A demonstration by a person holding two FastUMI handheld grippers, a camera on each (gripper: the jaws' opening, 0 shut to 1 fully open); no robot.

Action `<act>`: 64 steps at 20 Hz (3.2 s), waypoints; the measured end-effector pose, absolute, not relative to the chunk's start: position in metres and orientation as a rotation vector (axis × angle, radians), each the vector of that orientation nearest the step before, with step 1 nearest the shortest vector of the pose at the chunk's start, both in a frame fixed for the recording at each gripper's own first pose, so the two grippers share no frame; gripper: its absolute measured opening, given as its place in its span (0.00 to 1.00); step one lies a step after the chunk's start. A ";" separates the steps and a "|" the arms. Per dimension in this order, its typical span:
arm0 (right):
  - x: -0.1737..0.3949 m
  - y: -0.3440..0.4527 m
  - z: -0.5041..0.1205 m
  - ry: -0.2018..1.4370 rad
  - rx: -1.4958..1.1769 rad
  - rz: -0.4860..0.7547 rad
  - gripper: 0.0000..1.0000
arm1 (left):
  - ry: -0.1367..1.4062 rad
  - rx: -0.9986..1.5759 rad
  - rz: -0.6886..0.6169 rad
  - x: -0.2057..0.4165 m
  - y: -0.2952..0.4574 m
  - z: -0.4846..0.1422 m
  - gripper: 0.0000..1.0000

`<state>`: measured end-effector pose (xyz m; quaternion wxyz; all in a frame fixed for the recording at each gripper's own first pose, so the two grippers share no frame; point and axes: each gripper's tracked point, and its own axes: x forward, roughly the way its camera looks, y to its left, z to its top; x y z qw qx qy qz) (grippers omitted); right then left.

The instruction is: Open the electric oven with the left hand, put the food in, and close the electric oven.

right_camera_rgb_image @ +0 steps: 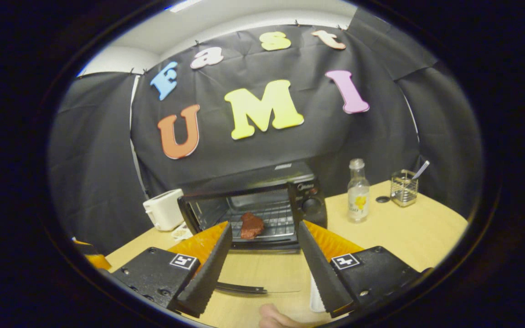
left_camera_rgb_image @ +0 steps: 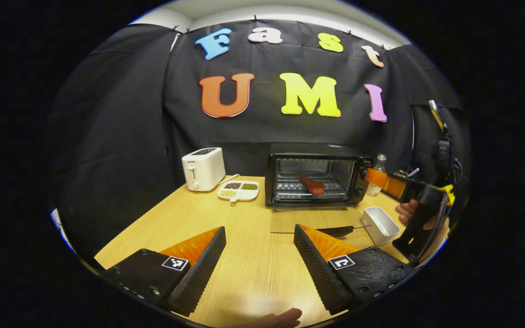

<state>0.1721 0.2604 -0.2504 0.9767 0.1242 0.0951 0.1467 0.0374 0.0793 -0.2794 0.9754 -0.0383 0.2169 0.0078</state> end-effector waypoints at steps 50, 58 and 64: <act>0.129 0.014 -0.087 -0.073 0.090 -0.050 0.92 | 0.633 0.010 -0.163 0.133 -0.057 -0.350 0.95; 0.115 0.013 -0.085 -0.075 0.093 -0.042 0.92 | 0.492 0.020 -0.172 0.166 -0.055 -0.304 0.97; 0.094 0.012 -0.085 -0.052 0.092 -0.040 0.92 | 0.391 -0.002 -0.170 0.206 -0.055 -0.278 0.97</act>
